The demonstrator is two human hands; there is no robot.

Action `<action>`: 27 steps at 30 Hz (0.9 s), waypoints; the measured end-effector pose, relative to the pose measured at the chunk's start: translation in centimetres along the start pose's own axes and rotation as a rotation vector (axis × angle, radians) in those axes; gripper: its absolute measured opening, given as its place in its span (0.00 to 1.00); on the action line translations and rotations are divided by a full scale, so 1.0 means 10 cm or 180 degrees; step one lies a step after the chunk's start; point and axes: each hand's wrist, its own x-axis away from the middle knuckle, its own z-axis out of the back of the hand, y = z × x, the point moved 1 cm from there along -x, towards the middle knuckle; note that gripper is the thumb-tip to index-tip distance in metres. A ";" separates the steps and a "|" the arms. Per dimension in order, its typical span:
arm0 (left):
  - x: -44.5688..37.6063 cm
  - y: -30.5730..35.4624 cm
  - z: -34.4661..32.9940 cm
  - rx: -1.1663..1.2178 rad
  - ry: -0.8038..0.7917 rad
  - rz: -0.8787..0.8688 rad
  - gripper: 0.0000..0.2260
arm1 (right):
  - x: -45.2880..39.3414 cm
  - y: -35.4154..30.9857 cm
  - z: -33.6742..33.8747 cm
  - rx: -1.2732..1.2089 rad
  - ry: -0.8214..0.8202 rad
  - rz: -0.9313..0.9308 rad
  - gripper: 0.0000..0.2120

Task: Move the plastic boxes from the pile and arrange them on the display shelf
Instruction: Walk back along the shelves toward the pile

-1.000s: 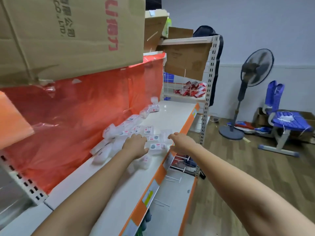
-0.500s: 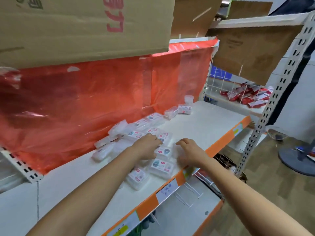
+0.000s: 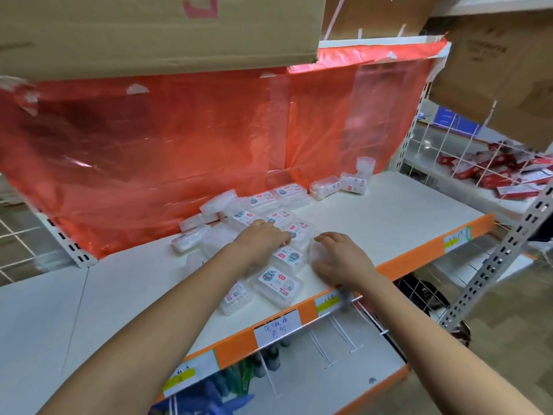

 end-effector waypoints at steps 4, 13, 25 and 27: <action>0.03 0.00 -0.03 -0.0144 -0.0007 0.0090 0.17 | 0.02 0.05 0.11 -0.0575 0.0333 -0.0066 0.24; 0.09 -0.09 -0.02 -0.0498 -0.0670 0.0339 0.23 | 0.10 -0.03 0.25 -0.3161 0.0268 -0.0846 0.12; 0.33 -0.26 0.25 0.1133 -0.0147 0.0802 0.30 | 0.07 -0.13 0.22 -0.4409 0.0091 -0.1479 0.16; 0.42 -0.25 0.29 0.1515 0.0080 0.0897 0.31 | 0.05 -0.17 0.24 -0.4621 0.0110 -0.1443 0.17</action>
